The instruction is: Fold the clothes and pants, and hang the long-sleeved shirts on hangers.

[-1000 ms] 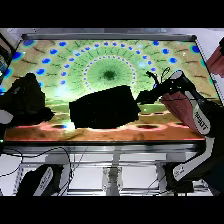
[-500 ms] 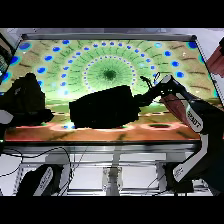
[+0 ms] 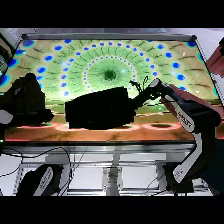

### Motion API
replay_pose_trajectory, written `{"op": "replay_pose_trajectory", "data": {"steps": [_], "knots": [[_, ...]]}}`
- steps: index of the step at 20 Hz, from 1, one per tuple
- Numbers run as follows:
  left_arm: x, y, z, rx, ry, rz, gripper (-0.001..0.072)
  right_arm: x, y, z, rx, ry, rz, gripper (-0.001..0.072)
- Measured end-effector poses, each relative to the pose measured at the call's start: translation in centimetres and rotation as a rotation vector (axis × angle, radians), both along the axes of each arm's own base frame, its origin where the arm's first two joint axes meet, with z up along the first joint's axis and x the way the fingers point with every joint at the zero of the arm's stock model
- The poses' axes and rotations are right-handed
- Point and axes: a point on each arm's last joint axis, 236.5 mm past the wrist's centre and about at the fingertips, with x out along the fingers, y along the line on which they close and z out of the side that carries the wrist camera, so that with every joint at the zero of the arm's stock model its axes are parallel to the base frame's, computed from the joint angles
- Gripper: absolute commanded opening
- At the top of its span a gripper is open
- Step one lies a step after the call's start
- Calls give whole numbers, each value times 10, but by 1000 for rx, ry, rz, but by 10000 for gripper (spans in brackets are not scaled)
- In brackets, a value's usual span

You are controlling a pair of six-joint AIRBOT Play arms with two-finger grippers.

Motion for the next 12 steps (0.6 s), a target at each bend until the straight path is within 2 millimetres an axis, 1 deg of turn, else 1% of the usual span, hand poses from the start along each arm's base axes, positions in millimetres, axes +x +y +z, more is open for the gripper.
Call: {"op": "replay_pose_trajectory", "data": {"steps": [2,4,5,7,9,10,12], "knots": [[0,0,0,0,0,0,357,1,8,5,16,-4,-1,18],[0,0,0,0,0,0,357,8,13,19,35,-9,-4,18],[0,0,0,0,0,0,358,13,13,30,45,-16,-1,18],[0,0,0,0,0,0,357,30,7,66,68,-54,-8,18],[0,0,0,0,0,0,357,50,-11,106,63,-121,-31,17],[0,0,0,0,0,0,358,61,-26,130,51,-164,-53,18],[0,0,0,0,0,0,357,79,-69,174,5,-240,-117,17]]}}
